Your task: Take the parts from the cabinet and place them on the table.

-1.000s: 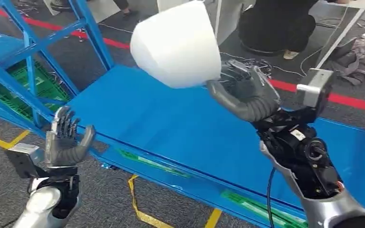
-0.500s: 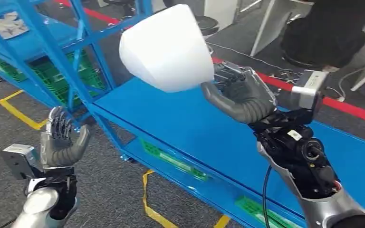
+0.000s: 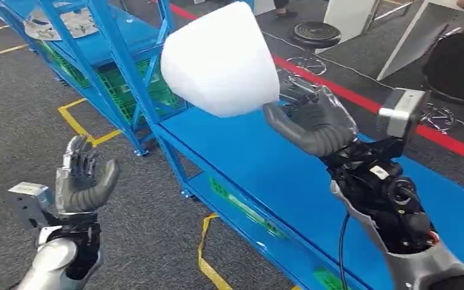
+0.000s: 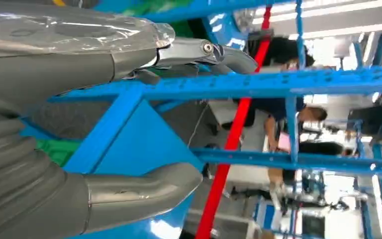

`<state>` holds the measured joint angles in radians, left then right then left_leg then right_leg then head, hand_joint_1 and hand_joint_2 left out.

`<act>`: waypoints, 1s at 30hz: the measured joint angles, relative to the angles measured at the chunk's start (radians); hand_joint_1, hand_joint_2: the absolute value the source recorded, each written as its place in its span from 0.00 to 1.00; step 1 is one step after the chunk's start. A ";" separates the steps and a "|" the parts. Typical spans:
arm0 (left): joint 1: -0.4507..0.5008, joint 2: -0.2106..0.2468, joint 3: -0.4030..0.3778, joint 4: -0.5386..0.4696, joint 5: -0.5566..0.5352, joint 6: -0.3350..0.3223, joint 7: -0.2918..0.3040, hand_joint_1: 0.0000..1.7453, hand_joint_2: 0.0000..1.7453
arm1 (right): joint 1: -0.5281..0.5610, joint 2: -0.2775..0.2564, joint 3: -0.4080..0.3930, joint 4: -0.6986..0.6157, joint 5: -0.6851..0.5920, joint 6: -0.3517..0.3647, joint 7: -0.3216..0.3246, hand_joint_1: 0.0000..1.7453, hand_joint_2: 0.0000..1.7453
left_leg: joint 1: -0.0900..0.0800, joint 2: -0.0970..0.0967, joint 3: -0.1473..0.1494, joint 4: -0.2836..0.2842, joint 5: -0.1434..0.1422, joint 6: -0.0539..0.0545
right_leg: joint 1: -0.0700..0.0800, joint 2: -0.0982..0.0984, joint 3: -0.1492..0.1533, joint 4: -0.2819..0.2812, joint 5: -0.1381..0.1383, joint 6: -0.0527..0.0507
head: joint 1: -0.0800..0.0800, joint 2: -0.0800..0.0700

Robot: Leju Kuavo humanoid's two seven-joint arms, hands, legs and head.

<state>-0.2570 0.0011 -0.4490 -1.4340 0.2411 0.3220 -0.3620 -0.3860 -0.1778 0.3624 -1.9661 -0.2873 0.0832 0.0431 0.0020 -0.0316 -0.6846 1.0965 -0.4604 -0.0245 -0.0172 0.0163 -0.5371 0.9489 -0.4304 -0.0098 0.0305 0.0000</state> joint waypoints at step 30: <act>-0.009 -0.002 -0.001 0.001 0.009 -0.027 -0.020 0.00 1.00 | -0.004 0.000 -0.002 0.009 -0.010 0.014 -0.020 1.00 1.00 | 0.004 -0.027 0.030 -0.062 0.023 0.004 | -0.002 0.007 0.001 -0.018 0.014 0.006 | 0.021 0.000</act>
<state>-0.2662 -0.0004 -0.4498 -1.4328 0.2499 0.2945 -0.3822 -0.3904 -0.1782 0.3609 -1.9570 -0.2976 0.0973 0.0233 0.0062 -0.0584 -0.6543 1.0348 -0.4375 -0.0202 -0.0191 0.0230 -0.5358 0.9311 -0.4164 -0.0042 0.0510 0.0000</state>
